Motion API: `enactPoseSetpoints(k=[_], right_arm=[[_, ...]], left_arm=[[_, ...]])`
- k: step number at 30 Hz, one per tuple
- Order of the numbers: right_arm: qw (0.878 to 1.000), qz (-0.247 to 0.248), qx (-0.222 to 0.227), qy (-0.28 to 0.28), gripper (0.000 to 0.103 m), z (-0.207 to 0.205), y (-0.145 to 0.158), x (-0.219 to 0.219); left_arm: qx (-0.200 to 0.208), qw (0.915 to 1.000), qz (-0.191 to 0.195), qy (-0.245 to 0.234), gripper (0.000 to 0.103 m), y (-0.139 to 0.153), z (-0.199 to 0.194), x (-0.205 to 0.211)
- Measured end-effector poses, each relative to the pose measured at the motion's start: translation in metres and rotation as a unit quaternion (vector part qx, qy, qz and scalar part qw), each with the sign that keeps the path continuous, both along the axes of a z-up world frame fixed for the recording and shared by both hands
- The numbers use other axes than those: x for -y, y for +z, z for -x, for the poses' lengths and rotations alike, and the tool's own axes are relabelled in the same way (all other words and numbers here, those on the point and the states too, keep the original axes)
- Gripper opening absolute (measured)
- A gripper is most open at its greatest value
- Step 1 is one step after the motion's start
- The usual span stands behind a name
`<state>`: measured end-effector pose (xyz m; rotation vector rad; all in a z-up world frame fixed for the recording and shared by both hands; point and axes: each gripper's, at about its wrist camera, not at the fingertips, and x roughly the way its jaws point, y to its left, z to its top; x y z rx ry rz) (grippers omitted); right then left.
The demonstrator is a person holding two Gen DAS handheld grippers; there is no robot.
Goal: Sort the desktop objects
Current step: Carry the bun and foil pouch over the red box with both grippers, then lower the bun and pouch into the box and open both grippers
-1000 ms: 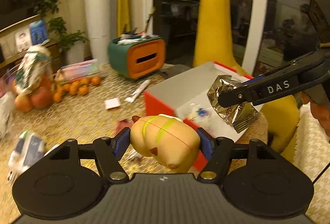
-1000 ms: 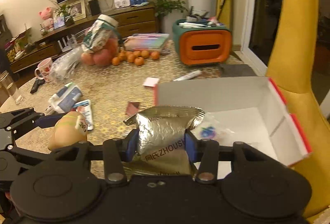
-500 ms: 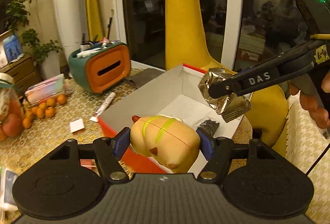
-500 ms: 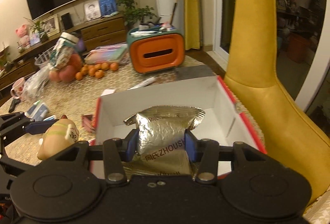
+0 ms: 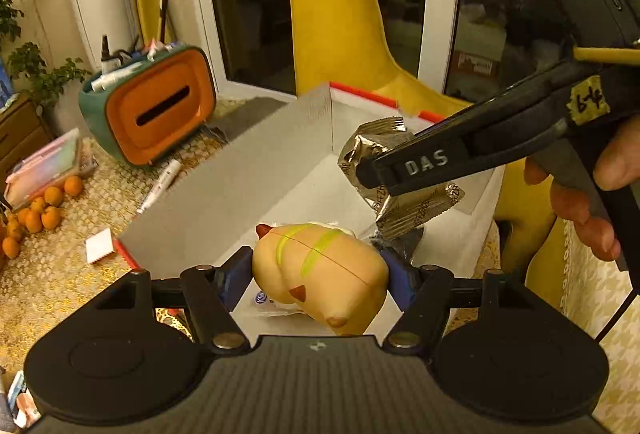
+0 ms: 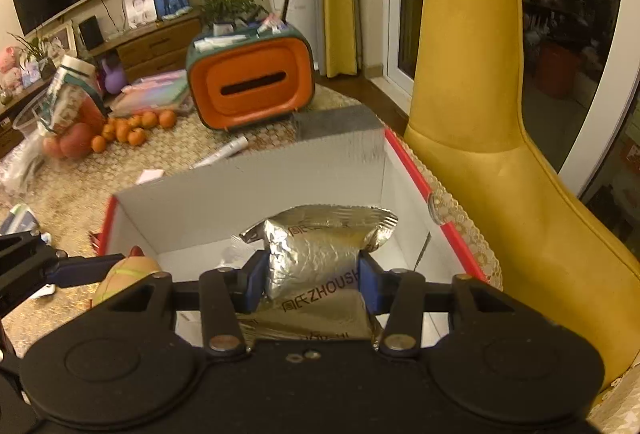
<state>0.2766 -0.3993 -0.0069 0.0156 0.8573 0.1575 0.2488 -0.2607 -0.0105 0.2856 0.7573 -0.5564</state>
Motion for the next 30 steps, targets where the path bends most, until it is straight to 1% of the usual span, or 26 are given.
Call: enactPoseSetpoints(k=[9,13,16,20,23,27,29,30], right_arm=[[0.999,0.023,-0.025,0.012,0.047,-0.014,-0.029,-0.011],[0.999,0.034,-0.037,0.015,0.047,-0.016,-0.04,-0.015],[0.998,0.038,-0.041,0.019,0.047,-0.017,-0.044,-0.016],[0.998,0.04,-0.045,0.021,0.049,-0.016,-0.046,-0.016],[0.998,0.043,-0.047,0.023,0.051,-0.016,-0.047,-0.018],[0.998,0.046,-0.045,0.024,0.051,-0.017,-0.046,-0.02],[0.998,0.044,-0.044,0.024,0.061,-0.017,-0.046,-0.019],[0.998,0.041,-0.042,0.023,0.063,-0.016,-0.045,-0.019]], left_arm=[[-0.028,0.9993,-0.024,-0.005,0.069,-0.026,-0.01,0.006],[-0.038,0.9991,-0.017,-0.008,0.069,-0.027,-0.014,0.007],[-0.062,0.998,-0.005,-0.01,0.069,-0.03,-0.019,0.006],[-0.077,0.997,0.008,-0.007,0.07,-0.033,-0.02,0.002],[-0.077,0.997,0.009,-0.006,0.07,-0.032,-0.018,0.001],[-0.071,0.9975,0.006,-0.008,0.07,-0.031,-0.017,0.001],[-0.07,0.9975,0.007,-0.006,0.07,-0.031,-0.017,0.0],[-0.071,0.9974,0.008,-0.005,0.07,-0.031,-0.017,0.0]])
